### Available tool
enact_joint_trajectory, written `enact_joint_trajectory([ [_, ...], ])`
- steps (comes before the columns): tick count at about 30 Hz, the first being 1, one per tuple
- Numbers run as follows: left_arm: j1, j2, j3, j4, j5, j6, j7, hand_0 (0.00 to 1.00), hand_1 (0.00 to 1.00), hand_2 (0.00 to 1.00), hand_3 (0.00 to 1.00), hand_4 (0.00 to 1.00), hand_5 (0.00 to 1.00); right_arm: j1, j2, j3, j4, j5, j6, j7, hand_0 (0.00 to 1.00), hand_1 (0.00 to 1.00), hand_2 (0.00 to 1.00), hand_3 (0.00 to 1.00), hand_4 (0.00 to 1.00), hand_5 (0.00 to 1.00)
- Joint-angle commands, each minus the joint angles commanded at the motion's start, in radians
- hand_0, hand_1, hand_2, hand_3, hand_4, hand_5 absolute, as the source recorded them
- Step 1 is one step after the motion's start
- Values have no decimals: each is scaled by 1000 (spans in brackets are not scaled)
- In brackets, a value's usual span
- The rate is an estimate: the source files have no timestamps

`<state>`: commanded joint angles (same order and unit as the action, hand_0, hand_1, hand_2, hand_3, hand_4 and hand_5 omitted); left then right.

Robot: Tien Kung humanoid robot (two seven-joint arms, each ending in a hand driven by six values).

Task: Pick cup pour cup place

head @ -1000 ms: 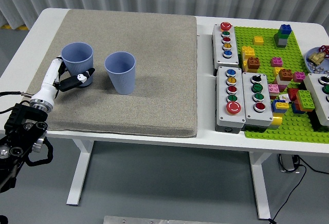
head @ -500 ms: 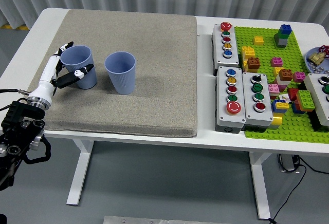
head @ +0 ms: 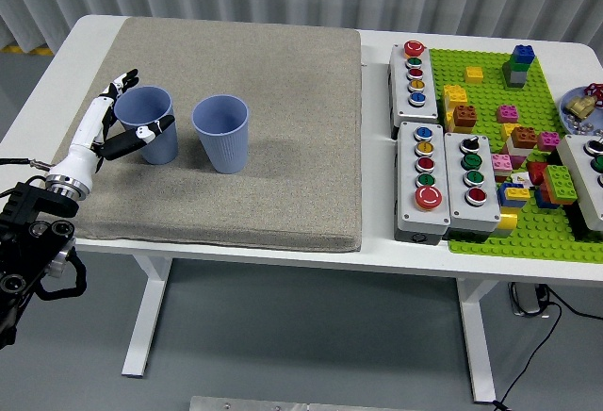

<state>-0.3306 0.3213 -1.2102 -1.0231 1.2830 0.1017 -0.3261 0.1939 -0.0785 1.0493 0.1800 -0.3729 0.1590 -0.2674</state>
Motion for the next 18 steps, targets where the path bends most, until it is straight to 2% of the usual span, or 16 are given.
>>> enact_joint_trajectory([
  [10,-4,3,-53,-57,20,-7,14,791,852,998,998,979,493,0,0,-3,0,4,-1,0,747,713,764,619,199,173],
  [18,-74,20,-175,-168,19,12,47,782,841,998,998,983,506,-4,0,-10,0,6,-3,-1,747,711,764,619,199,173],
])
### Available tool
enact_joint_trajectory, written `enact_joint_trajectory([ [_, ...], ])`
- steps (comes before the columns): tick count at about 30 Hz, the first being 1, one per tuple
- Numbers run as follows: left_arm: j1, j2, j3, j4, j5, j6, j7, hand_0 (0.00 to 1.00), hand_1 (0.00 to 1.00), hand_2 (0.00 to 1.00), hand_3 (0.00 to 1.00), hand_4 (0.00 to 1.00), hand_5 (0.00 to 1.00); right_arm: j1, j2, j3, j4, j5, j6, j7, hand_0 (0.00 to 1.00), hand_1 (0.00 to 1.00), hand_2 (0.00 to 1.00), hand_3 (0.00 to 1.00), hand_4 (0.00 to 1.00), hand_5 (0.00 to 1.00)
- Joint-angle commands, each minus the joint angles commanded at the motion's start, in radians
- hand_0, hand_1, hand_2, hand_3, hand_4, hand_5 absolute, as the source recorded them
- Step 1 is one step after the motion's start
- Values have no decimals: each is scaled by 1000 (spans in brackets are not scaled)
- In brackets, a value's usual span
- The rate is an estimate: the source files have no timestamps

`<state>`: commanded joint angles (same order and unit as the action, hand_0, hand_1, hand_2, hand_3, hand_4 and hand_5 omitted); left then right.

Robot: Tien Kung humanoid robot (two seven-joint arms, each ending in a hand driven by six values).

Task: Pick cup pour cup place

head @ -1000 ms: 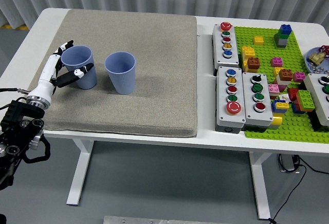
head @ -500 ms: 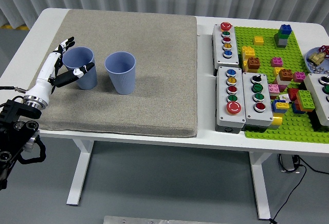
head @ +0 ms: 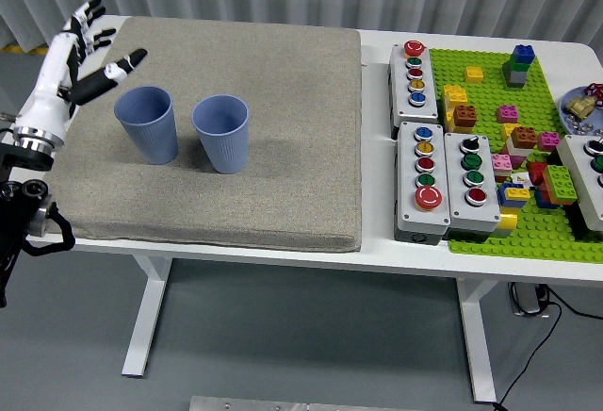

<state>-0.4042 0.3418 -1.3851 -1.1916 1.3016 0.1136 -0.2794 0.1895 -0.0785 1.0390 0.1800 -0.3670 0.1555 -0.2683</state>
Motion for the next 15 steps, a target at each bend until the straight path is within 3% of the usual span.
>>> enact_joint_trajectory([
  [3,-36,5,-45,-44,-23,-5,18,782,841,998,998,983,506,-1,-1,-2,0,-1,-2,-1,747,711,764,619,199,173],
  [7,-49,2,-56,-69,-20,-4,19,771,822,998,998,994,528,-2,-1,-3,0,1,-3,0,747,712,762,619,199,171],
  [15,-28,-13,-47,-59,-16,-10,23,772,822,998,998,998,534,-5,3,-2,0,0,-5,-3,747,712,762,618,199,171],
])
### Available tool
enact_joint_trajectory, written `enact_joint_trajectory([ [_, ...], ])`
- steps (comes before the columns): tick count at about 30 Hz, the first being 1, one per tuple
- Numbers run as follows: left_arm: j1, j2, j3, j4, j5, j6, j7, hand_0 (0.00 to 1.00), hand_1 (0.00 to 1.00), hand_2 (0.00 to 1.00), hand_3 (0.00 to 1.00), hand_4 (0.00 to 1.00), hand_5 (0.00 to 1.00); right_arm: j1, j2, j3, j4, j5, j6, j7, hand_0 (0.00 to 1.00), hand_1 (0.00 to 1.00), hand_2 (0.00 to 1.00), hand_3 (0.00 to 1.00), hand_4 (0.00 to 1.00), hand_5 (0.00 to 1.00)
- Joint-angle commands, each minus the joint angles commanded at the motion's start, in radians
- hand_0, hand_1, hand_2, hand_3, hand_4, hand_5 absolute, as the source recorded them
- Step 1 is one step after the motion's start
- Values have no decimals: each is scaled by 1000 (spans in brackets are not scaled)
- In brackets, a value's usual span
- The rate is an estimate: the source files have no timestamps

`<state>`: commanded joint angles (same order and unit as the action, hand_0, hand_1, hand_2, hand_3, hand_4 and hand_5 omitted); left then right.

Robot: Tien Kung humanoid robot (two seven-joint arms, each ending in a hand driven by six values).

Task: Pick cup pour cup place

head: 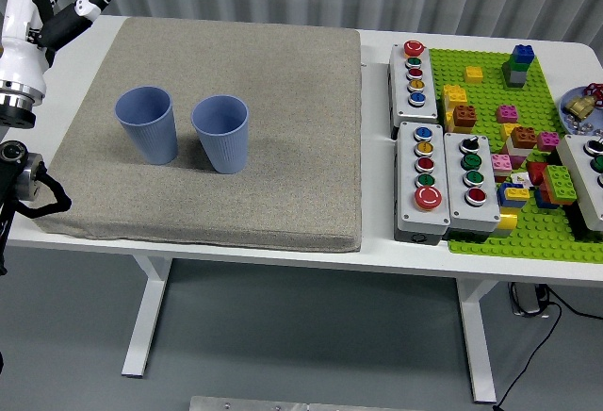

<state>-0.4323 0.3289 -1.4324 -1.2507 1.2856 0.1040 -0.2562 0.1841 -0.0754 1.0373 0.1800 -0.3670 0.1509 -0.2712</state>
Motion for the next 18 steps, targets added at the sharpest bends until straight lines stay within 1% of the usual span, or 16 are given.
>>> enact_joint_trajectory([
  [1,3,-3,-7,0,2,-4,1,772,823,998,998,998,547,0,0,0,0,-1,0,-1,747,712,764,618,199,171],
  [5,10,-20,-50,-10,1,-12,-2,772,823,998,998,998,547,0,1,3,0,-4,0,-2,747,712,764,618,199,171],
  [6,11,-33,-73,-18,-8,-18,-4,772,823,998,998,998,547,1,0,2,0,-3,0,-2,747,712,764,618,199,171],
  [7,13,-44,-96,-25,-20,-21,-8,770,815,998,998,998,591,2,0,3,0,-3,0,-3,748,712,764,618,199,172],
  [8,13,-48,-105,-28,-25,-21,-10,770,815,998,998,998,591,2,0,3,0,-3,0,-3,748,712,764,618,199,172],
  [9,15,-63,-127,-37,-36,-27,-14,770,815,998,998,998,591,4,0,3,0,-4,0,-3,748,712,764,618,199,172],
  [10,16,-70,-138,-41,-40,-29,-15,770,815,998,998,998,591,4,0,3,0,-4,0,-3,748,712,764,618,199,172],
  [12,16,-102,-179,-53,-71,-32,-27,770,815,998,998,998,591,6,-1,4,0,-4,0,-3,748,712,764,618,199,172],
  [13,16,-111,-191,-56,-79,-32,-31,982,986,998,998,998,656,7,-1,5,0,-5,0,-3,748,713,764,618,199,170],
  [16,16,-136,-223,-64,-46,-52,-28,982,986,998,998,998,656,8,0,7,0,-6,0,-2,748,713,764,618,199,170],
  [18,17,-140,-227,-64,-38,-54,-27,982,986,998,998,998,656,8,-1,8,0,-7,0,-2,748,713,764,618,199,170],
])
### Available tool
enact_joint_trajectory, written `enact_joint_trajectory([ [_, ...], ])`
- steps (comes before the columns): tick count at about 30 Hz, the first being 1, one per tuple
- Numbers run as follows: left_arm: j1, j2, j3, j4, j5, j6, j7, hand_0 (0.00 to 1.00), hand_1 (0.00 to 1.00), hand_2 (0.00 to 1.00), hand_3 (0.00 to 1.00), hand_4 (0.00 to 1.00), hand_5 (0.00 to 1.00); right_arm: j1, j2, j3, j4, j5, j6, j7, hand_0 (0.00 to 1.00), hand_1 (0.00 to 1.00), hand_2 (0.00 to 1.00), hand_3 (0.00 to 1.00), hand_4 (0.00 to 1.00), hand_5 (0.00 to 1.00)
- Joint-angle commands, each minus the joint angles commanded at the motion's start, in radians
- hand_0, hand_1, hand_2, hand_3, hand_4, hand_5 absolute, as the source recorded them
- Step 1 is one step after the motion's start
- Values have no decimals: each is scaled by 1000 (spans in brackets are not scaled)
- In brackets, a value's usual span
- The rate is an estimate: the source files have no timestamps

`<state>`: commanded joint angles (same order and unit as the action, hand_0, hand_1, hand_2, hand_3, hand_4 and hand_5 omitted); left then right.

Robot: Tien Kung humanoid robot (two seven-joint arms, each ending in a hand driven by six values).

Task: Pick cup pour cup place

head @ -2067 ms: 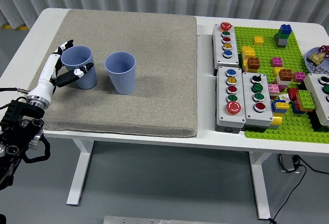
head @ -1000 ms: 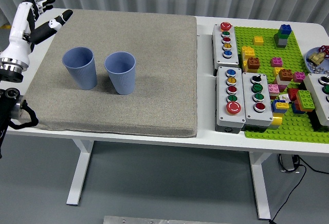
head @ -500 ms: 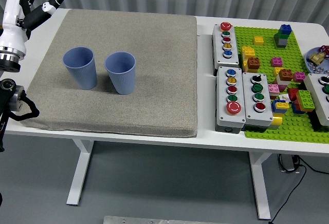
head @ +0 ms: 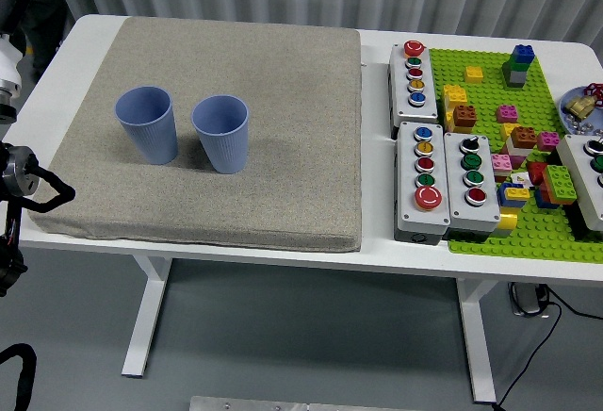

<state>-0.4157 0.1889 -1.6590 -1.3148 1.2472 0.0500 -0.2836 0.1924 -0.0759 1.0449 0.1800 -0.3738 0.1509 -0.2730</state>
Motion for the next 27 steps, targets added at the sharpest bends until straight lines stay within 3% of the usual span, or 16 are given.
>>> enact_joint_trajectory([
  [24,14,-31,-33,-35,46,8,10,983,974,998,998,998,661,2,1,25,0,-16,0,3,748,714,764,618,200,173],
  [25,14,-32,-34,-36,49,6,10,979,969,998,998,998,585,2,1,22,0,-11,1,4,749,716,766,618,199,173],
  [27,14,-33,-39,-40,69,1,10,979,969,998,998,998,585,4,0,11,0,3,3,6,749,716,766,618,199,173],
])
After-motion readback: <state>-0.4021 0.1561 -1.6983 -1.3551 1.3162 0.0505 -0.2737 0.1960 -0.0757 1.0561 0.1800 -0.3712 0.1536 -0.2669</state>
